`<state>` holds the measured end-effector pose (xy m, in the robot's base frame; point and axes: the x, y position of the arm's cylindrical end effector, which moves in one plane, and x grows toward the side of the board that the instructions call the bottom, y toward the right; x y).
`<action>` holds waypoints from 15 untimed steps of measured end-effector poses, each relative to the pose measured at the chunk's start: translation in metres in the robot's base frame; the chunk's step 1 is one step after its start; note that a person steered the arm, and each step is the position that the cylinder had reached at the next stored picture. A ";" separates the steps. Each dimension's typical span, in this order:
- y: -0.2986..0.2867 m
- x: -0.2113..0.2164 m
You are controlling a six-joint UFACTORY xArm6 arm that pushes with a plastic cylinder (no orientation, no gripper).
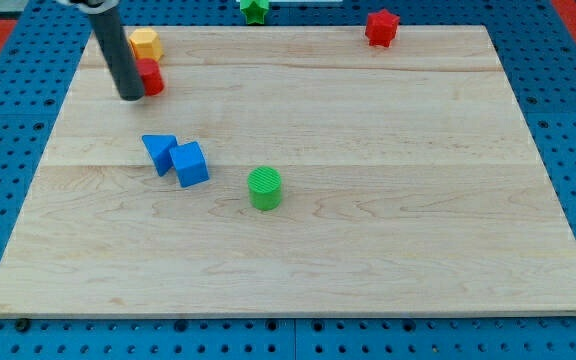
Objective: Push the red circle closer to the red star
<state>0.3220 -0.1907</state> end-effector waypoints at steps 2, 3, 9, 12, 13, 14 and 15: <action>-0.023 -0.015; -0.015 -0.042; 0.060 -0.027; 0.100 -0.080; 0.122 -0.098; 0.172 -0.119; 0.236 -0.124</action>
<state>0.1981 0.0451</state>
